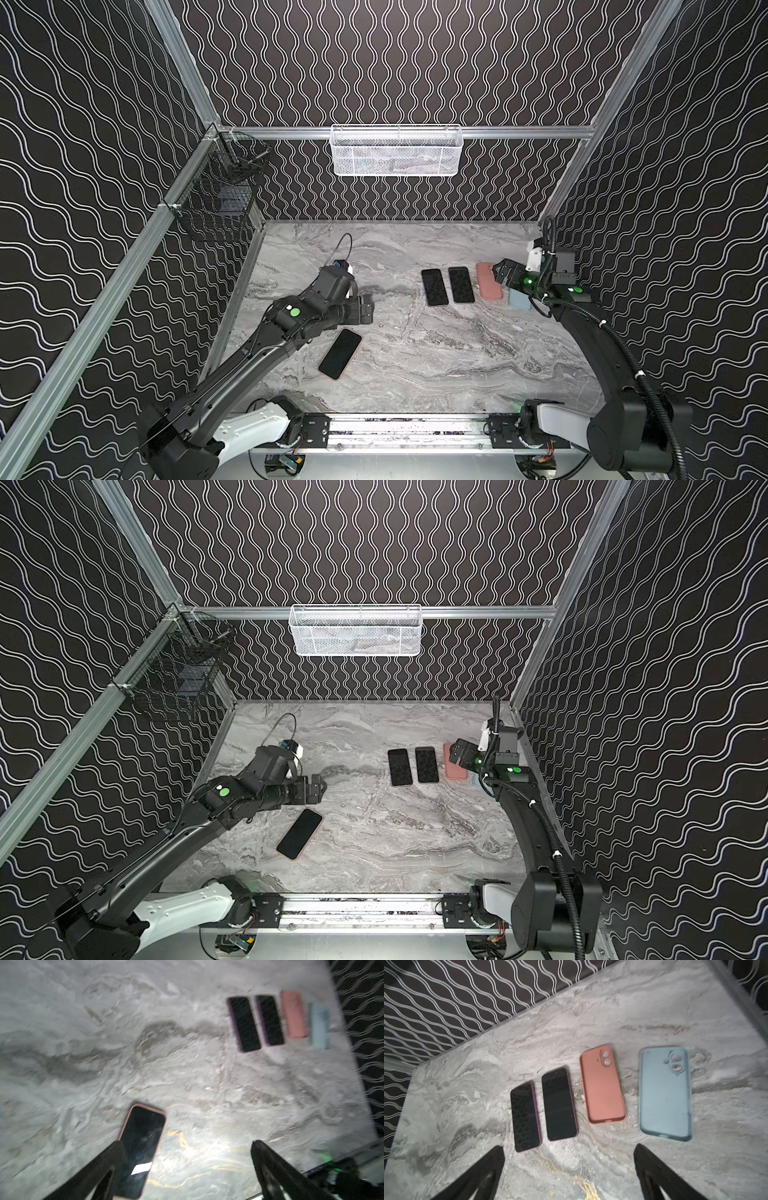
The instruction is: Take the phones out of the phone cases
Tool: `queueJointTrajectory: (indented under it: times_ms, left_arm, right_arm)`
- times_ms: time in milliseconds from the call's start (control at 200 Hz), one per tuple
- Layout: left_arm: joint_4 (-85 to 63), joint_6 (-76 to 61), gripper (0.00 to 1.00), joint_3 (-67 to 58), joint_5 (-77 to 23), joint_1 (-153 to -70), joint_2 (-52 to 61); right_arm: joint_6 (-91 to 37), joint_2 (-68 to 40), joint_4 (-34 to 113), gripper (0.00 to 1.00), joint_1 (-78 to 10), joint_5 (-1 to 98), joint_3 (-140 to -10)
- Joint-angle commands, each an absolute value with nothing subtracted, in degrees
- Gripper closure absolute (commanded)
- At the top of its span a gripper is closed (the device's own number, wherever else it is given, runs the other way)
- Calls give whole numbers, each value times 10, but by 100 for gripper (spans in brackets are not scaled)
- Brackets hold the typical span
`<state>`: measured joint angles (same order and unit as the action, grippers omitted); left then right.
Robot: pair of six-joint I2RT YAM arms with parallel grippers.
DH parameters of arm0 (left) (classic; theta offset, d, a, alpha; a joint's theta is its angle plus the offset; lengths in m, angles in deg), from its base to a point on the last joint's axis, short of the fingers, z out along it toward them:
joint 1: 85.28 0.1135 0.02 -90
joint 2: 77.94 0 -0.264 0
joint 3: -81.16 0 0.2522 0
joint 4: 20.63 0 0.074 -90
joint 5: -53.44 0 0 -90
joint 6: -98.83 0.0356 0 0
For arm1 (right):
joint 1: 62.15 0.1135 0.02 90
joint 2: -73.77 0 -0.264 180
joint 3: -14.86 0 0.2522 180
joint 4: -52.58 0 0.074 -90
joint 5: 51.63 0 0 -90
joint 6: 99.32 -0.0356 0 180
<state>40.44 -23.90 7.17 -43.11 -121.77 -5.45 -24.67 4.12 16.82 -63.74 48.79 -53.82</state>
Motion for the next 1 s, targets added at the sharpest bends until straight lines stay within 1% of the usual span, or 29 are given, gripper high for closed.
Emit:
queueJointTrajectory:
  times_ms: [0,105,255,435,546,626,816,996]
  left_arm:
    - [490,-232,1,94,-455,-1217,-40]
    - [454,-247,1,140,-421,-1217,-36]
    - [427,-258,1,190,-453,-1217,-26]
    - [379,-247,1,236,-449,-1219,6]
    - [356,-227,1,247,-466,-1222,24]
    - [344,-211,1,244,-454,-1224,37]
    - [333,-201,1,228,-470,-1227,80]
    - [287,-202,1,244,-468,-1227,118]
  right_arm:
    - [-228,51,154,1,-636,506,-537]
    - [-221,64,153,1,-636,506,-529]
    - [-216,87,171,1,-636,501,-503]
    - [-209,88,169,1,-637,502,-499]
    - [-208,85,173,1,-636,503,-496]
    - [-207,83,170,1,-636,503,-497]
    - [-205,81,169,1,-637,499,-497]
    - [-204,92,166,1,-637,489,-492]
